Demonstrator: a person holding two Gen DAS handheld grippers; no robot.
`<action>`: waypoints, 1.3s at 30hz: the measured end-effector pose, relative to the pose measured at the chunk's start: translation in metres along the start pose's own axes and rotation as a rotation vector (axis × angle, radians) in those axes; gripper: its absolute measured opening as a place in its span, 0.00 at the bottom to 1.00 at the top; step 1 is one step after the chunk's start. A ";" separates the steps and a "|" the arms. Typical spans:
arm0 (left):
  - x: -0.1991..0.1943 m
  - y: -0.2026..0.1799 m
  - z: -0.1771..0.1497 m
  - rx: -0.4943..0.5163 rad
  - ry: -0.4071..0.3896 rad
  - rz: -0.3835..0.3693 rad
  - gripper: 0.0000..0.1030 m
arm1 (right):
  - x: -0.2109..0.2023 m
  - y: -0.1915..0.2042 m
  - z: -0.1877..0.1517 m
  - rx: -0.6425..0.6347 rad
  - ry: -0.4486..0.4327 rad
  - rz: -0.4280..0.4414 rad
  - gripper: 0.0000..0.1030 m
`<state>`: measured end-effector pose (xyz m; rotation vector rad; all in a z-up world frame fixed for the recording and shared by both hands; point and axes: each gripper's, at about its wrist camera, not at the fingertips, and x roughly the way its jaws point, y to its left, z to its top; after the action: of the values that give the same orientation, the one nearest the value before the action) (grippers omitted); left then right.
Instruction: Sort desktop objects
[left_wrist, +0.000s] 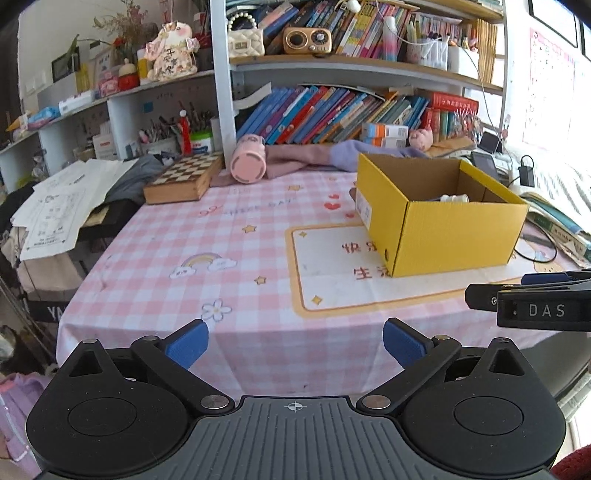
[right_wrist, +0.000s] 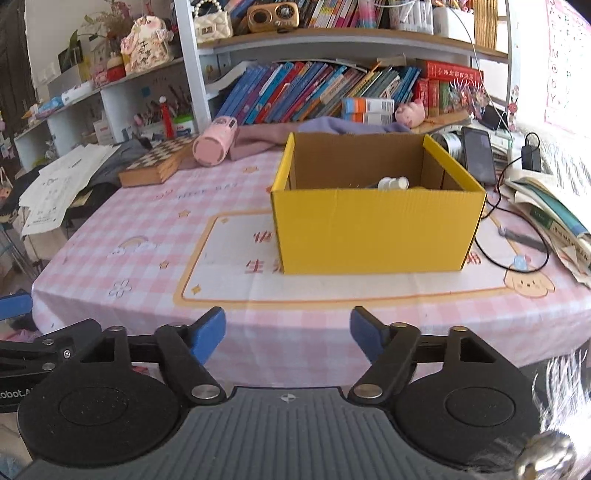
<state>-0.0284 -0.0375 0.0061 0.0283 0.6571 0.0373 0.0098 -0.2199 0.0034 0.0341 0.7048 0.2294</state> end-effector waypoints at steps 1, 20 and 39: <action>-0.001 0.000 -0.001 0.001 0.004 0.000 1.00 | -0.001 0.001 -0.001 -0.002 0.004 0.000 0.79; 0.000 0.004 -0.007 0.000 0.054 -0.043 1.00 | 0.000 0.007 -0.013 -0.016 0.082 -0.051 0.97; 0.004 0.004 -0.008 -0.012 0.081 -0.049 1.00 | 0.000 0.005 -0.012 -0.018 0.081 -0.057 0.98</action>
<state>-0.0305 -0.0335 -0.0028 -0.0012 0.7386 -0.0051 0.0007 -0.2155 -0.0055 -0.0128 0.7829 0.1835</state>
